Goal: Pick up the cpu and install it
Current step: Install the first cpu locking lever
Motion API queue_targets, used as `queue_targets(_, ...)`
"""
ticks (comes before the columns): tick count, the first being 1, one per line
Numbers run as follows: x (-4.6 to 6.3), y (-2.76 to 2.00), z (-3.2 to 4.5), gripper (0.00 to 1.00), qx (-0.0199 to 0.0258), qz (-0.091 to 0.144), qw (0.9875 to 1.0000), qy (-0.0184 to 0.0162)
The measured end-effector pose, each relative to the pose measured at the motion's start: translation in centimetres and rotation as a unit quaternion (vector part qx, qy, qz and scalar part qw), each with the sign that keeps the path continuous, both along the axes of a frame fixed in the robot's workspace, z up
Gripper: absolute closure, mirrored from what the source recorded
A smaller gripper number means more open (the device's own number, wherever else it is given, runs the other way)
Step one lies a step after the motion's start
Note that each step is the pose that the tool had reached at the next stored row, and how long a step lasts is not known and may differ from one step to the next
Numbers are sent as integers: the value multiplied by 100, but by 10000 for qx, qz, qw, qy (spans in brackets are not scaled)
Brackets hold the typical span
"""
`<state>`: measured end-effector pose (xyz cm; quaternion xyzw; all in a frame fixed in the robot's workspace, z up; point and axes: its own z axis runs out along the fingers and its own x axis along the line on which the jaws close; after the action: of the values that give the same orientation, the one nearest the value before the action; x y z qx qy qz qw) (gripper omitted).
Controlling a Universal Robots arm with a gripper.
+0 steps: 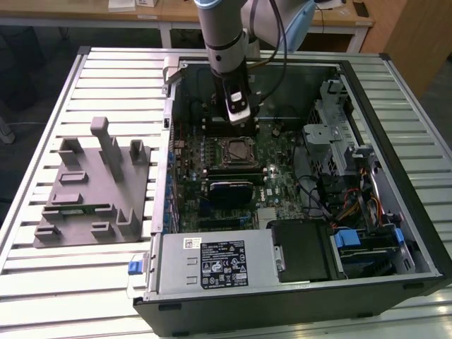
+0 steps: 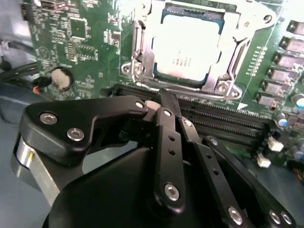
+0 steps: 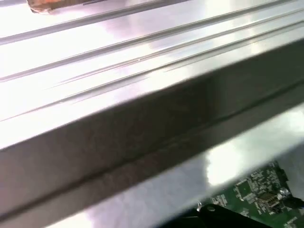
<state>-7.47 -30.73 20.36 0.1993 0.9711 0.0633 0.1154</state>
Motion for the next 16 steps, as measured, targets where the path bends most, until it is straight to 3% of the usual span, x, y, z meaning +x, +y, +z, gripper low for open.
queue_targets(6,0,0,138,89,0,0,10000,0)
queue_targets(13,1,-1,151,89,0,1,10000,6)
queue_targets(16,7,-34,151,89,0,1,9999,118)
